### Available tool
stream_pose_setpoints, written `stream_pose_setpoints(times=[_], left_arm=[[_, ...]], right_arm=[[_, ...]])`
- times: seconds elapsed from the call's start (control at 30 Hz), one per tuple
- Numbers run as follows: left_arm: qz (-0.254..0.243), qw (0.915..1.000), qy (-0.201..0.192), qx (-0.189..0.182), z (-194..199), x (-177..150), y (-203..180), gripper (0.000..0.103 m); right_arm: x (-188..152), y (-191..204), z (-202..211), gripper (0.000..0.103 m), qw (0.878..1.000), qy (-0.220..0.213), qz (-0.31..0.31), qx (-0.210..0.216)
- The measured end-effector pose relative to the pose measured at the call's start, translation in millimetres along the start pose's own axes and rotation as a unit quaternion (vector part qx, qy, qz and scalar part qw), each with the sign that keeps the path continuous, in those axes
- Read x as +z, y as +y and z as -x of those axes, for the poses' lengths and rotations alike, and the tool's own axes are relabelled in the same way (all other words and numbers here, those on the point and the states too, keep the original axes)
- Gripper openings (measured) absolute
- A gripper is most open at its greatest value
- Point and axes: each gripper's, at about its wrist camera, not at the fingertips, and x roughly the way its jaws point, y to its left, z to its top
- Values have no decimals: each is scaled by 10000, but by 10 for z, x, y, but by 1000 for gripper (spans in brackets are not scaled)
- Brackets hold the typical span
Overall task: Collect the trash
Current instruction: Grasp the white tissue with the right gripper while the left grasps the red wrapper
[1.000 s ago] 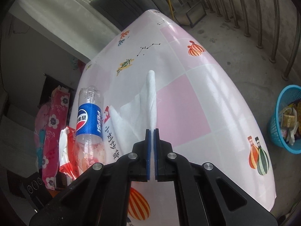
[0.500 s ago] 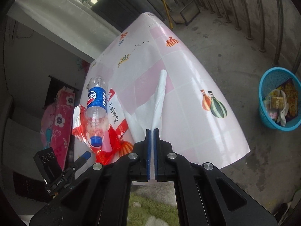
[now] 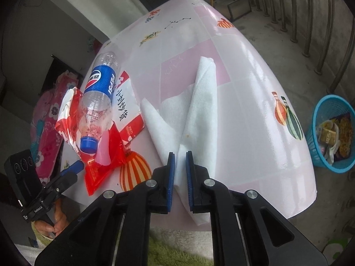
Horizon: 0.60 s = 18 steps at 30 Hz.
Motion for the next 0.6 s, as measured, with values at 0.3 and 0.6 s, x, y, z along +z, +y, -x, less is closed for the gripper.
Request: stream_pose_setpoints(times=[0.3, 0.6], left_arm=[[-168, 9989, 311, 298, -204, -14, -90, 53], [-264, 9971, 382, 606, -286, 10, -140, 34]], right_arm=[[-4, -36, 91, 53, 9972, -275, 324, -611], [-140, 213, -68, 63, 9831, -352, 1217, -1322]])
